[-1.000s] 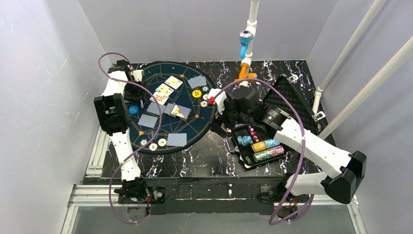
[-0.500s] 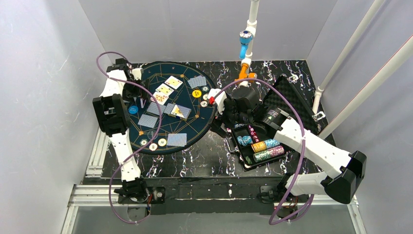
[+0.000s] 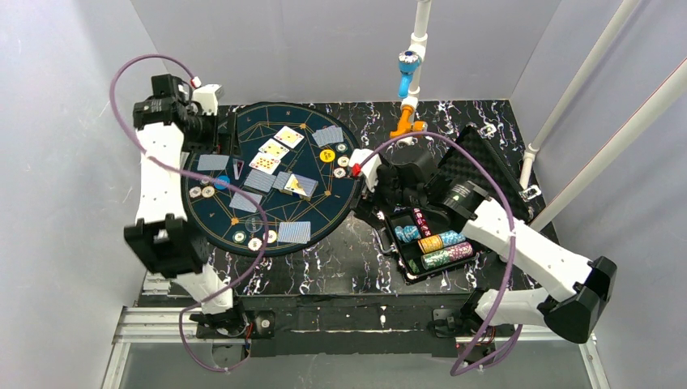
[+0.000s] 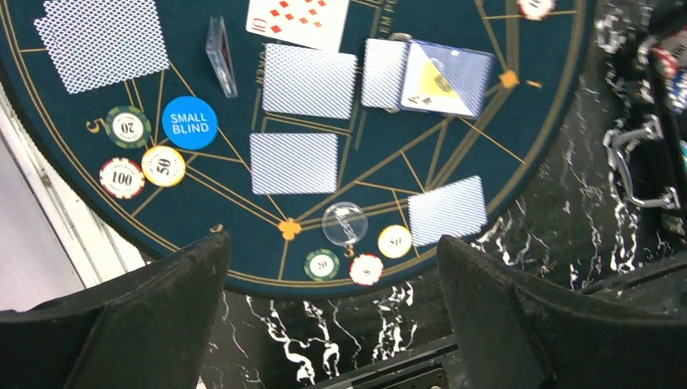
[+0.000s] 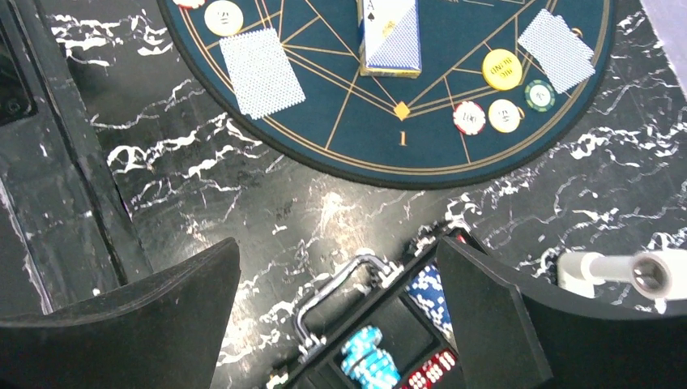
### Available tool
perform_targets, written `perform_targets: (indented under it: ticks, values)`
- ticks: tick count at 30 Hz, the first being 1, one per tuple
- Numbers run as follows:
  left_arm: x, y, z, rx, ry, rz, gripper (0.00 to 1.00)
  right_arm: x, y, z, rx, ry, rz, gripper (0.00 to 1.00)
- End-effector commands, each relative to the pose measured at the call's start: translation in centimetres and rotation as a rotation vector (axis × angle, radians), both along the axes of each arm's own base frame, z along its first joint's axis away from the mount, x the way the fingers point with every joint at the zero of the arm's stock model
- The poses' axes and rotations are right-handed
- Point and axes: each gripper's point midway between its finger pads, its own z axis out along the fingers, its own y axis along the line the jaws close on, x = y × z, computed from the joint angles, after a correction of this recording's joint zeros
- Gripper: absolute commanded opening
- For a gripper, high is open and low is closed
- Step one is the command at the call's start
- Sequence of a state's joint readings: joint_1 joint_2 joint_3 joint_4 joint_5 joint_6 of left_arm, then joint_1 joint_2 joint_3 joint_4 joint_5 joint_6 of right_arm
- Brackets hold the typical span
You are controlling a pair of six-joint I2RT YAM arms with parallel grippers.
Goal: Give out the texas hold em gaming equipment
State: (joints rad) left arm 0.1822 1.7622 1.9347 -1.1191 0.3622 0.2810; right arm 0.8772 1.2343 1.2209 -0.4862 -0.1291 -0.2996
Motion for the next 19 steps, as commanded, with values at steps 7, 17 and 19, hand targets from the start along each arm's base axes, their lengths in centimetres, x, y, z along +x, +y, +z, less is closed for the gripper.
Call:
perform_targets:
  ticks: [7, 17, 19]
  values:
    - [-13.8, -3.6, -0.3, -0.057, 0.059, -0.088, 0.98, -1.2, -4.7, 1.1, -0.046, -0.102, -0.035, 0.98]
    - [-17.0, -4.0, -1.9, -0.051, 0.05, -0.034, 0.98, -0.4, -4.3, 1.1, -0.025, -0.111, -0.043, 0.98]
    - [-16.6, -4.0, -1.5, -0.056, 0.031, -0.009, 0.98, 0.0, -4.3, 1.4, -0.019, -0.116, -0.048, 0.98]
